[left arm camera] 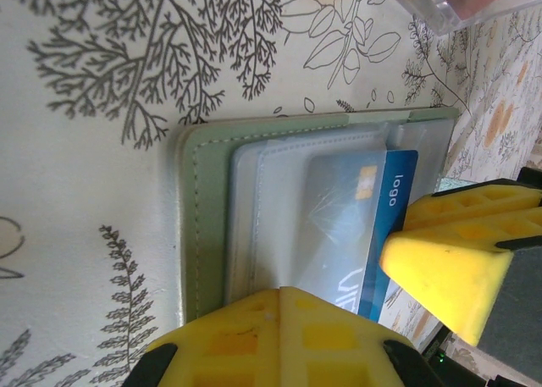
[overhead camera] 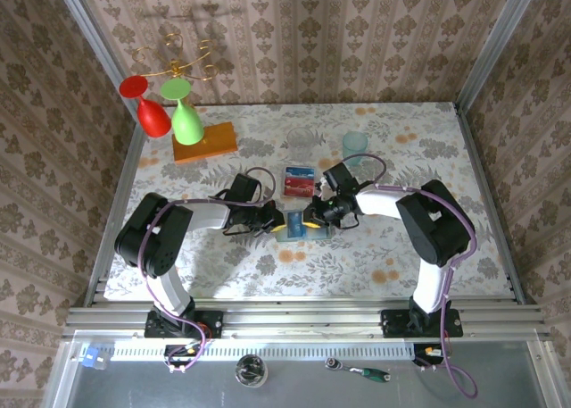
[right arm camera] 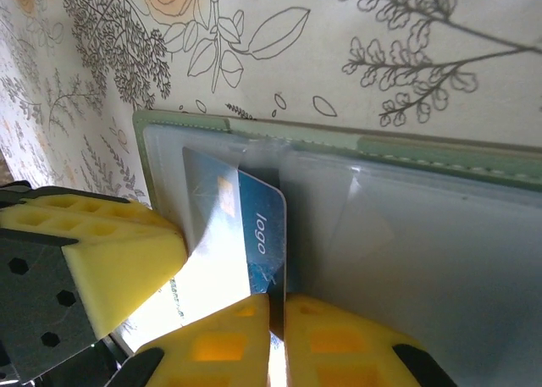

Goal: Take the credit cards out of the card holder

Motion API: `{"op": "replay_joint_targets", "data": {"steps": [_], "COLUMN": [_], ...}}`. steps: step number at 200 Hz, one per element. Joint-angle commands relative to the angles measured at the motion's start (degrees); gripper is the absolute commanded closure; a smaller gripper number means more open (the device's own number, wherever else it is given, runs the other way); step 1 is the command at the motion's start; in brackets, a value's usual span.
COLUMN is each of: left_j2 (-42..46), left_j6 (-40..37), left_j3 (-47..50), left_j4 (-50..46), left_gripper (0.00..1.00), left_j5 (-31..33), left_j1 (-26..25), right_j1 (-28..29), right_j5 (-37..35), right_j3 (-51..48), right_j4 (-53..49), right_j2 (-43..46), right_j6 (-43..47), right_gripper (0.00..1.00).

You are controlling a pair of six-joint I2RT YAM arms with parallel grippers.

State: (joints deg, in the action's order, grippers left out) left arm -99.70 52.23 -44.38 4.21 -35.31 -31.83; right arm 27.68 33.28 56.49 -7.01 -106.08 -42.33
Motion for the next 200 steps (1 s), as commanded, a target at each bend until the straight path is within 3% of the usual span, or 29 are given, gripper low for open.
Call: {"op": "replay_joint_targets", "data": {"steps": [1,200], "left_j2": [-1.46,-1.11], "left_j6": [-1.51,-1.29], "left_j3": [0.44,1.28], "left_j4": [-3.05,-1.57], "left_gripper": [1.0,1.0], "left_j5": [1.12,0.52], "left_j1": [0.02,0.21], "right_j1": [-0.7,0.84], "right_j5": [-0.61,-12.17], "right_j3": [-0.84,5.7], "right_j4": [-2.1,-18.26], "right_j2": [1.93,6.47], "right_j6": [0.81,8.34], "right_gripper": [0.88,0.9]}}
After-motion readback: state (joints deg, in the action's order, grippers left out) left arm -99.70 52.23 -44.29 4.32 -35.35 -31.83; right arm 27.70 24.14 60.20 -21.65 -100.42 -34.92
